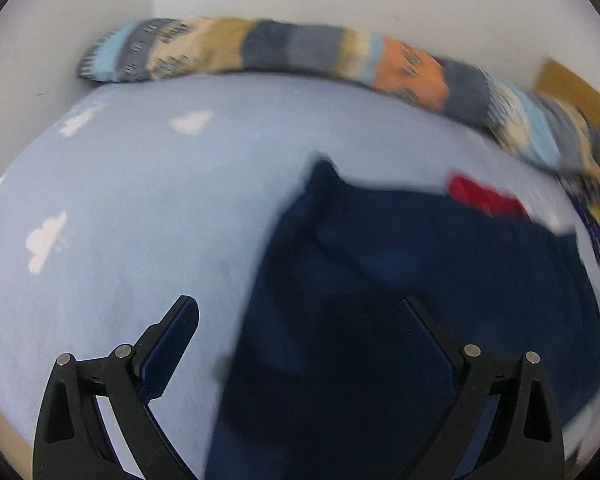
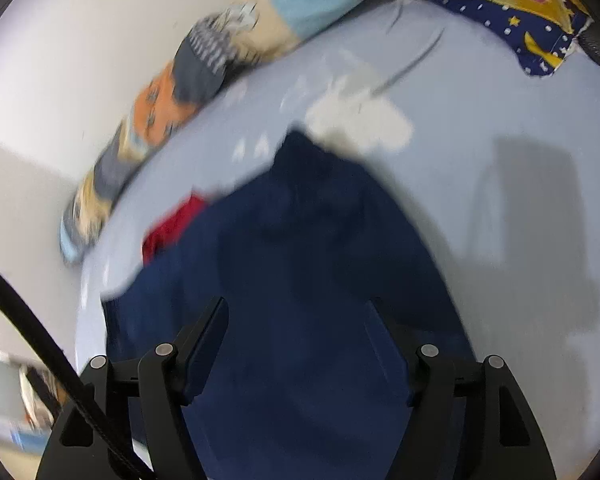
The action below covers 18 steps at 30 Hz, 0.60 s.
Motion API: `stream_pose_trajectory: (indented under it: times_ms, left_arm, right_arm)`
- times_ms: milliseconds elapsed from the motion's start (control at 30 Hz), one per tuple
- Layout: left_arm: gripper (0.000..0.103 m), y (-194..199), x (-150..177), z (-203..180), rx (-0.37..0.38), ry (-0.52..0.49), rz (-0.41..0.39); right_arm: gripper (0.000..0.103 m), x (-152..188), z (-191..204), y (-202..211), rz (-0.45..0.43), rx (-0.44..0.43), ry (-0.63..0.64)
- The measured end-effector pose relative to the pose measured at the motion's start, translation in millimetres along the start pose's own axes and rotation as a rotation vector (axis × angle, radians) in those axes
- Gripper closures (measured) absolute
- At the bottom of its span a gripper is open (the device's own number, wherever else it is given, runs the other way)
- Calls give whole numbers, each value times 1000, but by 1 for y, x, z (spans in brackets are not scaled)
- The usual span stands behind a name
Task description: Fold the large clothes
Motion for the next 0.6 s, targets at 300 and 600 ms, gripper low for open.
stream_pose_trajectory:
  times_ms: [300,600]
  left_arm:
    - [4,-19,69,-4,-4,-49,237]
    - [4,30,61,-31,30,-116,41]
  right_arm:
    - [28,56,-48,29,70,45,-66]
    - [26,59,-43,85,-71,-104,-118]
Point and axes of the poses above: each gripper's, at about its wrist camera, not at the fingertips, and y roughly against the way its jaws point, z to its left, x to its underside, the point moved 4 cm from there along -y, roughly the way its jaws point, and after that the axes turned 11 degrees about -x, right-handed, at the moved point
